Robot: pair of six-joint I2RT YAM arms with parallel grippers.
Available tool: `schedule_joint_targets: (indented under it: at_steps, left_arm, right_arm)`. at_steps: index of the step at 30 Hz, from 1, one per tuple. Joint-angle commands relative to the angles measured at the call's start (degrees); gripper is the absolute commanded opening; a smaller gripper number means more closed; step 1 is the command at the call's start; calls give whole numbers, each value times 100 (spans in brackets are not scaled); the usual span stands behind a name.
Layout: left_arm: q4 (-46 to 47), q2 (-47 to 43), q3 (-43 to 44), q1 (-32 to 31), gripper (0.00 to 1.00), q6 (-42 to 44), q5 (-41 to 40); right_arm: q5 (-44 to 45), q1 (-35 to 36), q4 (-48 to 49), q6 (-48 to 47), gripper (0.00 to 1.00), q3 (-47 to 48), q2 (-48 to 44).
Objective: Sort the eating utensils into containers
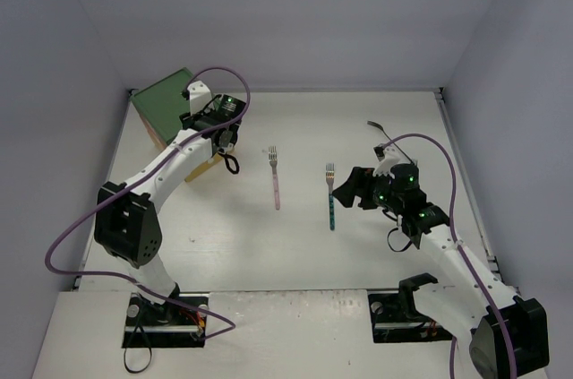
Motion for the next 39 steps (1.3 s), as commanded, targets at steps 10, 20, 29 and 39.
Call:
schedule_joint_targets:
  at_steps: [10, 20, 29, 39]
  left_arm:
    - [24, -24, 335, 50, 40, -385, -149]
    - [47, -21, 360, 128, 40, -533, -129]
    - [71, 23, 456, 135, 39, -525, -126]
    - [60, 87, 575, 143, 28, -508, -61]
  right_arm:
    - [-150, -52, 396, -88, 75, -7, -103]
    - [-161, -52, 413, -79, 75, -18, -81]
    - [-177, -52, 431, -79, 75, -34, -76]
    - [-177, -52, 448, -71, 75, -51, -76]
